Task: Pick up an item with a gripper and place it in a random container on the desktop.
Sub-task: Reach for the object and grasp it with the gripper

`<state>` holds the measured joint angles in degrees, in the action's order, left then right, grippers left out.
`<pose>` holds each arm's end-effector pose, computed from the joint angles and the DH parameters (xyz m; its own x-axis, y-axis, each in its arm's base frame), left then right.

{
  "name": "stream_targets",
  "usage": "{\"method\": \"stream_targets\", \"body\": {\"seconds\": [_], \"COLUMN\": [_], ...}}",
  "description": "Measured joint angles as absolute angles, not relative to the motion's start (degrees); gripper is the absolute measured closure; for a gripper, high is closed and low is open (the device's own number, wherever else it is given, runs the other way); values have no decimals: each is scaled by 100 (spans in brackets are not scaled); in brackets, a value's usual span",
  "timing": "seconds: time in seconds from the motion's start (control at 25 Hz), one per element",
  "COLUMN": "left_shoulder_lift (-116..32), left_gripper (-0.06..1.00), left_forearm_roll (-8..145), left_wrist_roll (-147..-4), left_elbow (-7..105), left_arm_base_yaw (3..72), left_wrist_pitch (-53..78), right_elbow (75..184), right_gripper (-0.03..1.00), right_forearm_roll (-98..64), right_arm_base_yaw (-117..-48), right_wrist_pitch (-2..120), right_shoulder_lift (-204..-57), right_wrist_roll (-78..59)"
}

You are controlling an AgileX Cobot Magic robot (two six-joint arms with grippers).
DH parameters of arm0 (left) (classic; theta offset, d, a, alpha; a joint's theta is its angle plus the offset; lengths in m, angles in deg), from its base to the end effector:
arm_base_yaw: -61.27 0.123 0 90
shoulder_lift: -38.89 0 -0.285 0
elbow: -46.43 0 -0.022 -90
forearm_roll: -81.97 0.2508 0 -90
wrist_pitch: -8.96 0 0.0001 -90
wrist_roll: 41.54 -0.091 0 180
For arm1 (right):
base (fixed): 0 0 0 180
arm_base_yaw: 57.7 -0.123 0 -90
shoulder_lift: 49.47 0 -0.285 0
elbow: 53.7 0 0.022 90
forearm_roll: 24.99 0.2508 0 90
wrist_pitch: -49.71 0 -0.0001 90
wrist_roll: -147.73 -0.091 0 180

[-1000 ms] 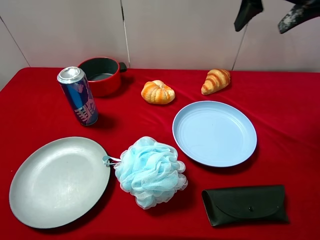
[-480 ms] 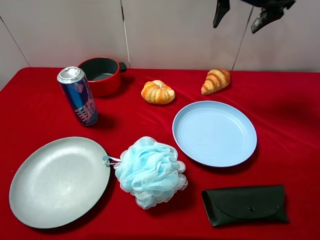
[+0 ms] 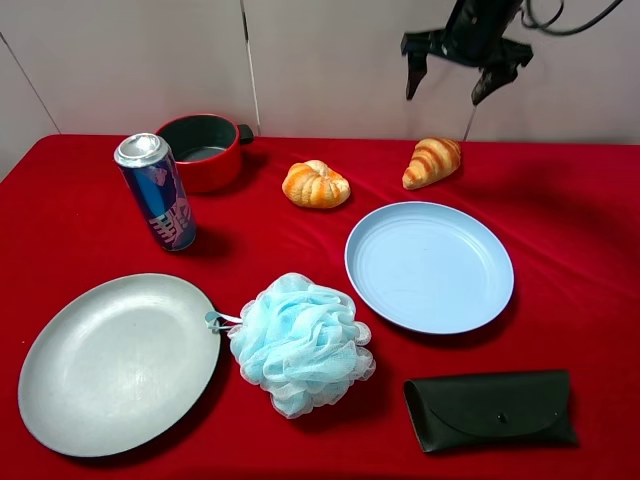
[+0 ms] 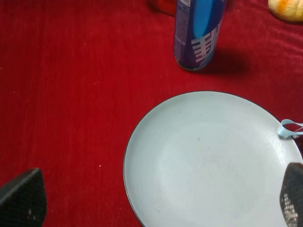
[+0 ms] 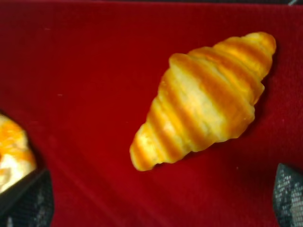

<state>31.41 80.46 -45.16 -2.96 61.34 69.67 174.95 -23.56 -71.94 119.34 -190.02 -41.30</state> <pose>-0.0040 -0.0021 0.2734 -0.4613 0.0497 -0.8858 0.0424 0.9985 0.0339 0.4843 0.1251 0.2314 -0.9485 -0.0700 -0.3089 -0.0974 0.9925 0.0743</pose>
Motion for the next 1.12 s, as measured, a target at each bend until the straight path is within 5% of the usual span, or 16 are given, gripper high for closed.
{"method": "stream_targets", "body": {"seconds": [1.12], "left_shoulder_lift": [3141], "left_gripper": [-5], "left_forearm_roll": [8046], "left_wrist_roll": [-4516], "left_elbow": [-296], "left_arm_base_yaw": [6134], "left_wrist_pitch": [6967], "right_elbow": [17675], "right_gripper": [28], "right_forearm_roll": [-2684], "right_arm_base_yaw": [-7048], "right_wrist_pitch": [11177], "right_shoulder_lift": [-19999], "right_wrist_roll": [-4901]}}
